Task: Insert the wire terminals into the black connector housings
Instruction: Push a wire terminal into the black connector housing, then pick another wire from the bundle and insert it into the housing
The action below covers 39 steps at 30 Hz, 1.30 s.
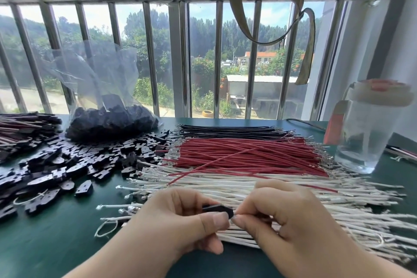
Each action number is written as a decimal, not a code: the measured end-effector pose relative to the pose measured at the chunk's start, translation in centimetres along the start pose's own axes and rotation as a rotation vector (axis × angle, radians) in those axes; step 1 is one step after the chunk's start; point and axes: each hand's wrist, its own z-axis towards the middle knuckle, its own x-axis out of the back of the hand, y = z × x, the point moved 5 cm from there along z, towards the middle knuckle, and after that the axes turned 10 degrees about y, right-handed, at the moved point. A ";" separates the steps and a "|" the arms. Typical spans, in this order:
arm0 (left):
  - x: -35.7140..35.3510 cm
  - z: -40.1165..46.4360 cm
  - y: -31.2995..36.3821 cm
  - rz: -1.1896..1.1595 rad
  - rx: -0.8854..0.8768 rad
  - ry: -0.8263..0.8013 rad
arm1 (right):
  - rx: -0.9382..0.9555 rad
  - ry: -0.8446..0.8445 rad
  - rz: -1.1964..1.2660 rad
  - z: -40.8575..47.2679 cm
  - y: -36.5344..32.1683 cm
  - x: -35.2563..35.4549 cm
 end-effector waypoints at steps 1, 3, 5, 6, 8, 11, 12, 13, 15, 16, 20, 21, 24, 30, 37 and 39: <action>0.0 0.0 0.1 -0.010 -0.011 -0.008 | -0.001 0.013 0.012 -0.1 0.0 0.0; 0.1 0.0 0.1 0.016 -0.027 -0.024 | -0.002 0.009 0.029 -0.2 -0.1 -0.3; 0.2 0.0 0.1 0.062 -0.036 -0.054 | -0.005 -0.020 0.023 -0.2 -0.1 -0.5; 0.3 0.0 0.1 0.074 -0.037 -0.062 | -0.006 -0.036 0.015 -0.2 0.0 -0.6; 0.7 0.2 0.2 0.093 -0.039 -0.053 | -0.018 -0.079 -0.001 0.4 0.2 -0.6; 1.3 0.6 0.2 0.103 -0.015 -0.014 | -0.101 -0.197 0.004 1.9 0.8 -0.5; 1.5 0.7 0.1 0.107 0.000 -0.009 | -0.140 -0.257 0.004 2.3 1.1 -0.4; 1.5 0.8 0.0 0.119 0.016 -0.009 | -0.180 -0.341 0.007 2.7 1.5 -0.5; 1.9 0.9 -0.4 0.149 0.050 -0.003 | -0.276 -0.559 0.031 3.1 2.0 -1.0; 2.2 1.0 -0.6 0.167 0.069 0.002 | -0.318 -0.620 0.043 3.6 2.2 -1.4; 2.7 0.9 -0.6 0.221 0.089 -0.031 | -0.259 -0.357 -0.105 7.8 3.8 -3.9; 2.9 0.8 -0.6 0.239 0.084 -0.044 | -0.153 -0.335 -0.232 8.6 3.7 -5.0; 3.4 0.5 -0.1 0.271 0.060 -0.068 | 0.056 -0.387 -0.389 9.2 3.3 -8.1; 6.3 0.9 1.0 0.016 -0.008 0.195 | -0.008 -0.327 -0.242 8.8 4.8 -8.0; 7.0 1.2 0.7 -0.011 -0.001 0.275 | -0.252 -0.012 0.044 7.7 5.1 -4.5; 7.3 1.4 0.7 -0.010 -0.015 0.280 | -0.243 -0.056 0.090 7.1 4.2 -3.7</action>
